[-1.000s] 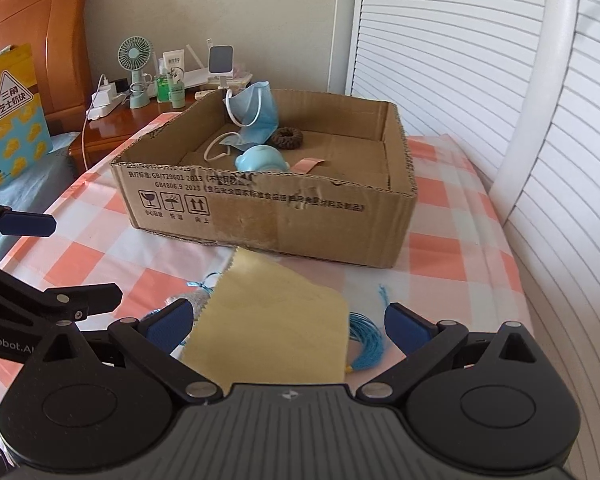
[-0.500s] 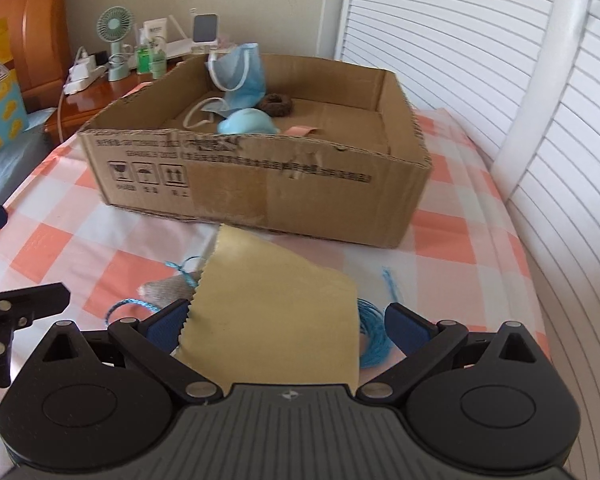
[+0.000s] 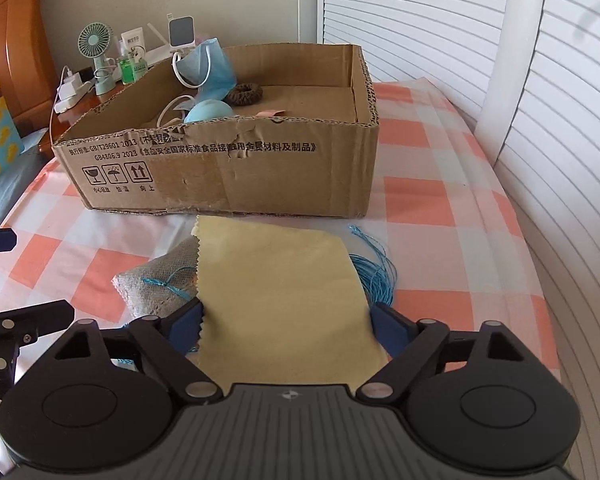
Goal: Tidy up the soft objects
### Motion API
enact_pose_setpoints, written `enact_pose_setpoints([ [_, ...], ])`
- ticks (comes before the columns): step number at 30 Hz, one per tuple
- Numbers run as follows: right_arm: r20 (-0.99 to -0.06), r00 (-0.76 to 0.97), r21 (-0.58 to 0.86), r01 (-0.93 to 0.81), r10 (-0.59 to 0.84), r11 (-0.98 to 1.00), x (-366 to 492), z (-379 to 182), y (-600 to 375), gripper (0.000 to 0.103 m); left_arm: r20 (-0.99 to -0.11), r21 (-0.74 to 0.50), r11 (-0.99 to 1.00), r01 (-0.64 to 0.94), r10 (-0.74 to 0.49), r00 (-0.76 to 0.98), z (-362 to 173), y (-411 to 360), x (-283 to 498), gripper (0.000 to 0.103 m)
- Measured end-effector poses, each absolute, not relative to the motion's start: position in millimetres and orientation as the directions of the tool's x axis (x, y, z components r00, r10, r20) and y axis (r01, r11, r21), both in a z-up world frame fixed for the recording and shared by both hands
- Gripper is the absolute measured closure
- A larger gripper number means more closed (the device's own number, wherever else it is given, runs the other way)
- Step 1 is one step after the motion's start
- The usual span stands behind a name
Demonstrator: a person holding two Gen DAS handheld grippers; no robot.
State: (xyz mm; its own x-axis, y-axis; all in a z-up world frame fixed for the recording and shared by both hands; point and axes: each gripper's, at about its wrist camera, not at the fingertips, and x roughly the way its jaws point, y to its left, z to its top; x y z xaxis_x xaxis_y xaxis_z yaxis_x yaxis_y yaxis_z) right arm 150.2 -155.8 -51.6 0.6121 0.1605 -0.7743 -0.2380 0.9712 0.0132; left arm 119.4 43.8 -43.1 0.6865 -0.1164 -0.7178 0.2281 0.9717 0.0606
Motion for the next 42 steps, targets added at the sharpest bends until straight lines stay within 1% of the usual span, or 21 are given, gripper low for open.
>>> enact_pose_setpoints([
  [5,-0.750,0.641,0.021,-0.226,0.164,0.974,147.2,-41.4,-163.6,0.012,-0.721,0.059,0.969,0.240,-0.125,0.682,-42.6,39.8,120.9,0.001],
  [8,-0.740,0.660,-0.010,-0.205,0.130,0.979,147.6,-39.6,-168.8,0.013,-0.724,0.056,0.966,0.253,-0.135,0.677,-42.8,36.5,122.9,0.001],
  [18,-0.761,0.643,-0.035,-0.168,0.083,0.985,152.3,-57.7,-185.2,0.012,-0.731,0.082,0.945,0.317,-0.159,0.663,-45.1,14.4,128.8,0.001],
  [20,-0.762,0.642,-0.040,-0.178,0.086,0.983,151.9,-60.8,-187.0,0.011,-0.732,0.082,0.941,0.328,-0.167,0.661,-45.2,9.6,129.8,0.001],
  [22,-0.759,0.646,-0.058,-0.189,0.080,0.980,150.4,-63.9,-186.9,0.004,-0.733,0.079,0.936,0.343,-0.179,0.656,-45.7,4.2,130.9,0.001],
  [23,-0.759,0.647,-0.064,-0.193,0.078,0.979,149.5,-64.9,-187.1,0.003,-0.735,0.080,0.934,0.349,-0.181,0.653,-46.3,1.6,131.4,0.001],
  [28,-0.755,0.643,-0.032,-0.232,0.129,0.972,144.6,-60.7,-192.2,0.003,-0.740,0.096,0.923,0.373,-0.184,0.647,-48.2,-10.7,133.0,0.001],
  [32,-0.736,0.649,0.024,-0.256,0.190,0.966,138.6,-53.1,-201.1,0.003,-0.736,0.108,0.918,0.381,-0.183,0.651,-47.1,-19.7,132.9,0.001],
  [38,-0.705,0.671,0.035,-0.288,0.228,0.957,128.5,-46.1,-215.0,0.003,-0.722,0.153,0.905,0.397,-0.172,0.670,-45.1,-36.4,127.8,0.003],
  [42,-0.715,0.649,0.039,-0.337,0.262,0.941,131.4,-54.7,-221.1,0.003,-0.723,0.169,0.897,0.408,-0.168,0.670,-45.6,-49.1,123.7,0.004],
])
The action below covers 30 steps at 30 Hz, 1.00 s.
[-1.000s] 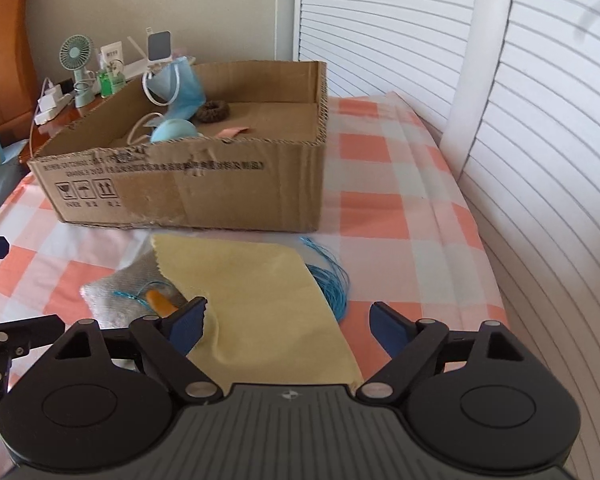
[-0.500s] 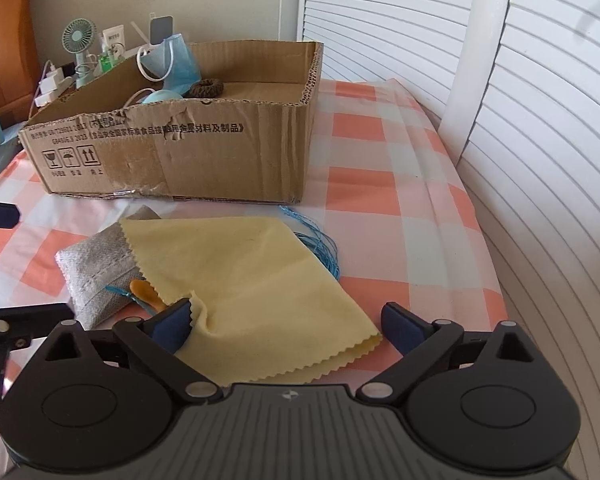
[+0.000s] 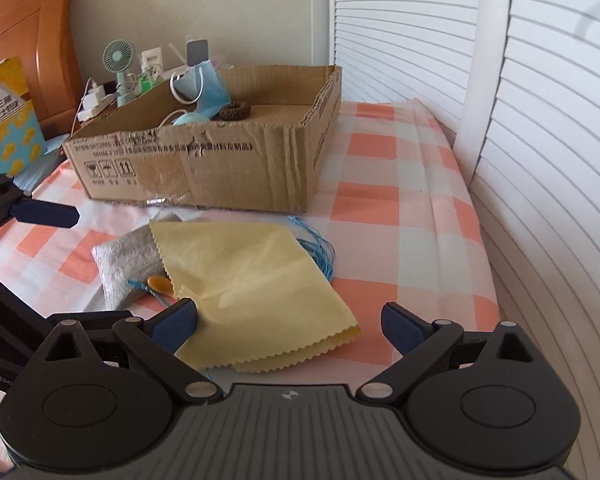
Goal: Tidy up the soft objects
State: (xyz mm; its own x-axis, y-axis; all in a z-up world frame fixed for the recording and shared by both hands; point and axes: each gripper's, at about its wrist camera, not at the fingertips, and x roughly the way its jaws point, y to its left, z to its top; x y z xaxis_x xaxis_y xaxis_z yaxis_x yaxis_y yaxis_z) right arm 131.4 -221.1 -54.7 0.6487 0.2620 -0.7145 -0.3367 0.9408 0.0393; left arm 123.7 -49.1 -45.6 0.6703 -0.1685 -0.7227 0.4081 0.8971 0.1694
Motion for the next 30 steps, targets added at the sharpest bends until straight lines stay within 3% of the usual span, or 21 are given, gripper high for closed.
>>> enact_pose_setpoints([
  [3,-0.714,0.631,0.076,-0.361,0.303,0.930,136.2,-60.9,-227.2,0.003,-0.726,0.176,0.898,0.404,-0.159,0.669,-46.6,-57.4,122.6,0.010],
  [9,-0.702,0.638,0.101,-0.352,0.317,0.931,135.4,-59.0,-238.1,0.003,-0.726,0.191,0.892,0.409,-0.152,0.671,-47.1,-72.0,122.8,0.036],
  [30,-0.671,0.665,0.145,-0.317,0.329,0.937,127.1,-46.7,-245.9,0.003,-0.720,0.246,0.905,0.347,-0.069,0.691,-60.2,-45.0,132.9,0.033],
])
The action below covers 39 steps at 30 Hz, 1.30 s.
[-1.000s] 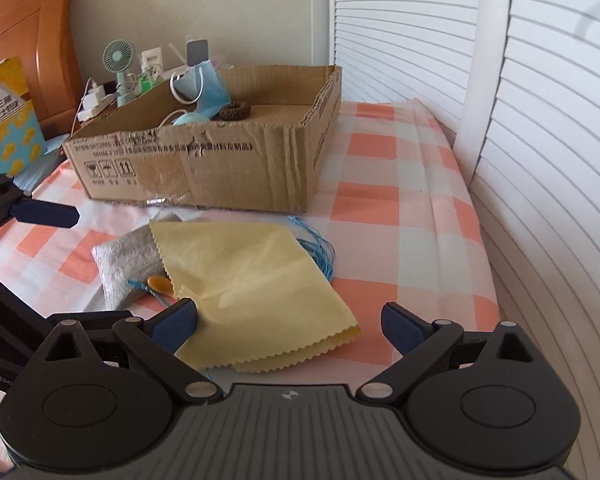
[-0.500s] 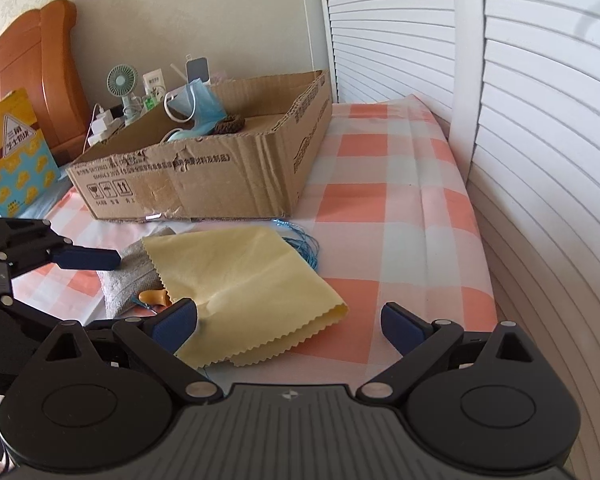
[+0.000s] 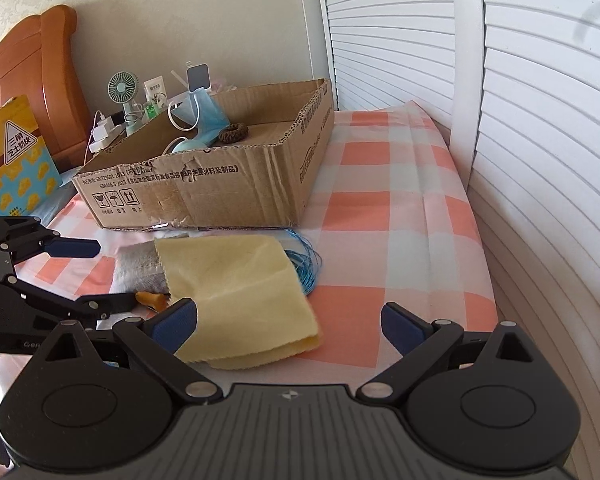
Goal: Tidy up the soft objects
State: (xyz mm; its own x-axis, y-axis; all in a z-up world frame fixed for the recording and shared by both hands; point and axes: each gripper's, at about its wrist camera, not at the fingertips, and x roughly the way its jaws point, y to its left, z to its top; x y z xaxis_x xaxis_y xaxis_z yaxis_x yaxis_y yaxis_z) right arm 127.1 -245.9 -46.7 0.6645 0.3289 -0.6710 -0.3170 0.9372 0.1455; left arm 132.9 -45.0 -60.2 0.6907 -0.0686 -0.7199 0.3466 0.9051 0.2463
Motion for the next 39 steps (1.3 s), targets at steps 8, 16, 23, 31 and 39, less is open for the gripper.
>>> enact_pose_setpoints([
  [8,-0.671,0.667,0.134,-0.321,0.324,0.938,124.2,-43.2,-237.9,0.003,-0.716,0.266,0.920,0.288,-0.011,0.698,-58.1,-27.2,136.2,0.035],
  [16,-0.677,0.667,0.130,-0.307,0.311,0.943,125.0,-47.6,-240.9,0.003,-0.708,0.166,0.935,0.315,-0.110,0.698,-37.8,-41.3,117.3,0.061],
  [23,-0.682,0.666,0.150,-0.277,0.303,0.949,126.8,-52.2,-251.8,0.003,-0.758,0.004,0.950,0.311,-0.200,0.620,-48.6,-55.3,126.1,0.067],
  [31,-0.687,0.657,0.163,-0.277,0.310,0.947,129.5,-56.7,-252.6,0.003,-0.776,-0.045,0.972,0.231,-0.179,0.605,-58.4,-51.7,138.1,0.068],
  [39,-0.687,0.657,0.156,-0.283,0.310,0.946,127.7,-55.9,-249.9,0.003,-0.771,-0.052,0.979,0.196,-0.165,0.615,-59.0,-53.6,145.2,0.072],
])
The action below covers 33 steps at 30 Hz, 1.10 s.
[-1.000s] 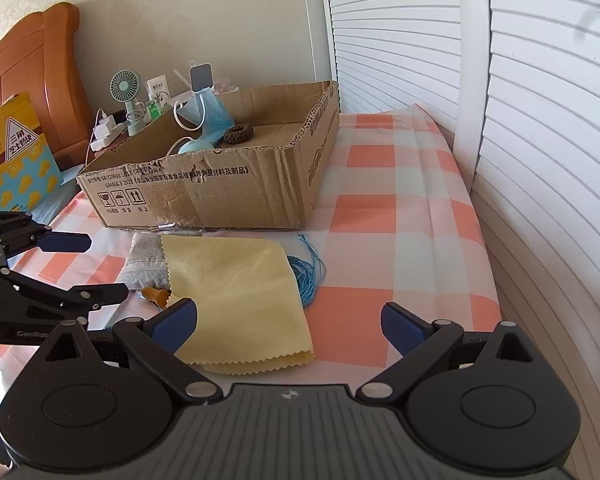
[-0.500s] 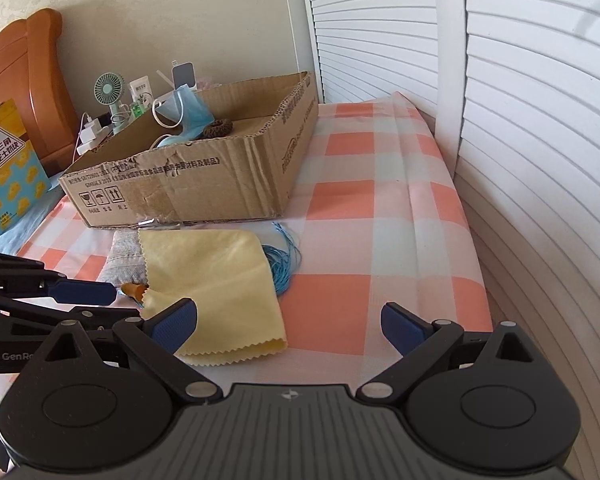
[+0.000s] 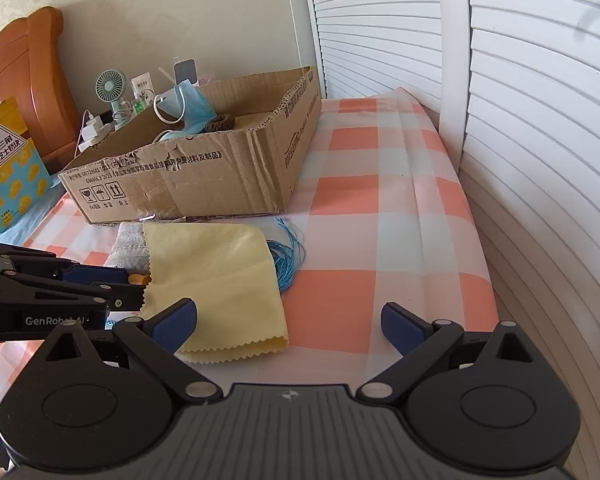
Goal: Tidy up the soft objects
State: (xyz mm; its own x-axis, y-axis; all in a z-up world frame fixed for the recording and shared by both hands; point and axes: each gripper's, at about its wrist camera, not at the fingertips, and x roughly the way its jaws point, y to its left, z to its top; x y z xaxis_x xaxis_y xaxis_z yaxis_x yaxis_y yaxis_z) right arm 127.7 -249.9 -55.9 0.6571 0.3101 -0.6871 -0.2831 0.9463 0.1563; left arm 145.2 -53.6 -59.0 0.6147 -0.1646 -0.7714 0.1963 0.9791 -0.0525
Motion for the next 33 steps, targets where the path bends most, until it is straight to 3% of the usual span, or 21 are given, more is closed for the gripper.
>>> enact_pose_setpoints([
  [3,-0.686,0.658,0.153,-0.286,0.310,0.946,126.6,-55.4,-249.4,0.003,-0.769,-0.066,0.982,0.177,-0.163,0.618,-58.9,-53.4,147.3,0.082],
  [12,-0.685,0.658,0.149,-0.292,0.312,0.945,122.9,-53.8,-247.8,0.003,-0.765,-0.082,0.980,0.182,-0.179,0.619,-56.7,-48.6,145.3,0.083],
  [24,-0.665,0.648,0.134,-0.385,0.371,0.913,129.6,-44.6,-224.4,0.003,-0.762,0.009,0.963,0.269,-0.167,0.625,-41.6,-34.2,125.9,0.083],
  [33,-0.708,0.596,0.102,-0.445,0.379,0.889,150.0,-56.6,-192.0,0.005,-0.759,0.005,0.956,0.294,-0.188,0.624,-41.7,-20.8,123.3,0.083],
])
